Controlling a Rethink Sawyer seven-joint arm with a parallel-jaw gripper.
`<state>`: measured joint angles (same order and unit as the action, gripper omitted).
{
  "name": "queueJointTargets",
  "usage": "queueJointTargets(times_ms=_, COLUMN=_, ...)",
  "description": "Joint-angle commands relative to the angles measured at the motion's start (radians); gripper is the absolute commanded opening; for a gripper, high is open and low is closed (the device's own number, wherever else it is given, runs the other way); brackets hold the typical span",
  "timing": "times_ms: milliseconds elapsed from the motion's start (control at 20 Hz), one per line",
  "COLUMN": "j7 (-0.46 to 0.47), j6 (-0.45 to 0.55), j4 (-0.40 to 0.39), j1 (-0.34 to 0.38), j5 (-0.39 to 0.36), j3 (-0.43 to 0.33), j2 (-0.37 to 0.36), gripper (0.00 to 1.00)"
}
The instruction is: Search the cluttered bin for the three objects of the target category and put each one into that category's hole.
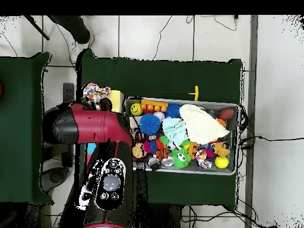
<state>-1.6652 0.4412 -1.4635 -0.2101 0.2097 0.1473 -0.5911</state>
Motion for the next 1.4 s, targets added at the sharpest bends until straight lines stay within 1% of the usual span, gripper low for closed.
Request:
queueJointTargets(times_ms=50, j7=-0.218, j6=0.036, j4=-0.038, j1=0.004, j5=0.011, j3=-0.011, j2=0.041, gripper=1.0)
queueJointTargets(times_ms=150, j7=-0.223, j6=0.042, j4=-0.037, j1=0.001, j5=0.014, j3=-0.007, j2=0.038, gripper=1.0)
queueJointTargets(times_ms=400, j7=-0.24, j6=0.15, j4=0.019, j1=-0.021, j5=0.023, j3=0.025, j2=0.019, gripper=1.0)
queueJointTargets(times_ms=500, j7=-0.243, j6=0.166, j4=0.028, j1=-0.023, j5=0.03, j3=0.025, j2=0.019, gripper=1.0)
queueJointTargets(times_ms=650, j7=-0.24, j6=0.178, j4=0.043, j1=-0.021, j5=0.034, j3=0.024, j2=0.023, gripper=1.0)
queueJointTargets(times_ms=900, j7=-0.228, j6=0.153, j4=0.057, j1=-0.003, j5=0.035, j3=0.017, j2=0.04, gripper=1.0)
queueJointTargets(times_ms=1050, j7=-0.218, j6=0.158, j4=0.09, j1=0.007, j5=0.03, j3=0.021, j2=0.055, gripper=1.0)
queueJointTargets(times_ms=1300, j7=-0.183, j6=0.157, j4=0.133, j1=0.032, j5=0.019, j3=0.004, j2=0.086, gripper=1.0)
queueJointTargets(times_ms=1400, j7=-0.173, j6=0.161, j4=0.127, j1=0.042, j5=0.021, j3=-0.011, j2=0.084, gripper=1.0)
